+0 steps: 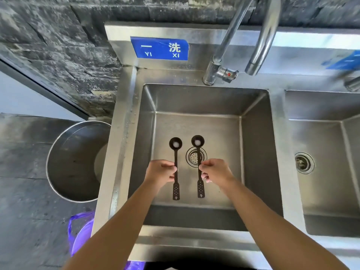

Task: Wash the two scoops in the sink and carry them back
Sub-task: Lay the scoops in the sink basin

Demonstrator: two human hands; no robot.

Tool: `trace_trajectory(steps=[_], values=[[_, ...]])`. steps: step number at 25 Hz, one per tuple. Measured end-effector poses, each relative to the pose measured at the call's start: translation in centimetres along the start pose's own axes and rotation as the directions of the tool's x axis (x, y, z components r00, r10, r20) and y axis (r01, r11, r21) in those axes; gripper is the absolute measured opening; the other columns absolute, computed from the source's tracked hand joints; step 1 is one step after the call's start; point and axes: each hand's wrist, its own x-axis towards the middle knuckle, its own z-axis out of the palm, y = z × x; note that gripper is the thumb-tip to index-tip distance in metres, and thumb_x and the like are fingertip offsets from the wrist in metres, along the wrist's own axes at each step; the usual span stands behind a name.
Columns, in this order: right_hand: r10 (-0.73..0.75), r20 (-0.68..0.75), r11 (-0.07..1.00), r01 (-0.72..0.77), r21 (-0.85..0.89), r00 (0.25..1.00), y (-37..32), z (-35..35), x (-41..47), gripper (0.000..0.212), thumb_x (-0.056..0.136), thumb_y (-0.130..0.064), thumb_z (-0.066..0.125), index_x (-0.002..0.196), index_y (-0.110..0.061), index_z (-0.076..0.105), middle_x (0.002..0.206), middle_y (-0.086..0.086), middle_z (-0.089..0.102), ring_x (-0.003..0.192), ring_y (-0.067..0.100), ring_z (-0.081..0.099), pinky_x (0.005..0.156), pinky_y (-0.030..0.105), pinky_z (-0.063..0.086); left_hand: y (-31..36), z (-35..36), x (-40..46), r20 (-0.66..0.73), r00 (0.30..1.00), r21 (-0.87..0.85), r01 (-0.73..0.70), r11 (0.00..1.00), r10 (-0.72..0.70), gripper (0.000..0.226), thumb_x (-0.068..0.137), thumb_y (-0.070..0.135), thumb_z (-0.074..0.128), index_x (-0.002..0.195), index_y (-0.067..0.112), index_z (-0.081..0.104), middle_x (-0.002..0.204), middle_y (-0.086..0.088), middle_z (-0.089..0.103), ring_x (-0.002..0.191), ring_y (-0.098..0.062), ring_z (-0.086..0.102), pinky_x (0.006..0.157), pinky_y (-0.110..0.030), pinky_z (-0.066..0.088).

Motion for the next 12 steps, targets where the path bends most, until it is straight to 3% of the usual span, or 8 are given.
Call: trace_trajectory(steps=[4,9,12], values=[[0.042,0.038,0.999,-0.042,-0.001,0.998,-0.8,0.9,5.6,0.016,0.093,0.007,0.061,0.080,-0.002,0.062,0.063,0.008,0.051,0.039,0.011,0.047,0.039,0.020,0.036,0.8,1.3,4.1,-0.019,0.998,-0.018,0.059,0.998,-0.059,0.019,0.087,-0.006,0.069,0.080,0.011,0.074,0.079,-0.013,0.076,0.067,-0.021,0.075,0.056,-0.026,0.062],[0.012,0.051,0.990,-0.005,-0.143,0.999,0.1,2.8,13.7,0.010,0.093,-0.002,0.065,0.084,-0.004,0.069,0.063,0.005,0.065,0.050,0.015,0.066,0.049,0.027,0.055,0.2,2.7,12.4,-0.080,0.993,-0.047,0.080,0.996,-0.083,0.011,0.088,-0.005,0.069,0.092,0.004,0.074,0.079,-0.011,0.075,0.061,-0.016,0.073,0.050,-0.020,0.057],[0.006,0.034,0.990,-0.001,-0.143,0.999,0.0,3.9,17.9,0.009,0.093,-0.003,0.064,0.092,0.001,0.072,0.073,0.012,0.069,0.051,0.015,0.069,0.047,0.028,0.059,-1.2,3.4,17.0,-0.147,0.985,-0.106,0.075,0.991,-0.091,0.013,0.088,-0.005,0.069,0.087,0.006,0.074,0.072,-0.007,0.074,0.051,-0.012,0.072,0.047,-0.020,0.056]])
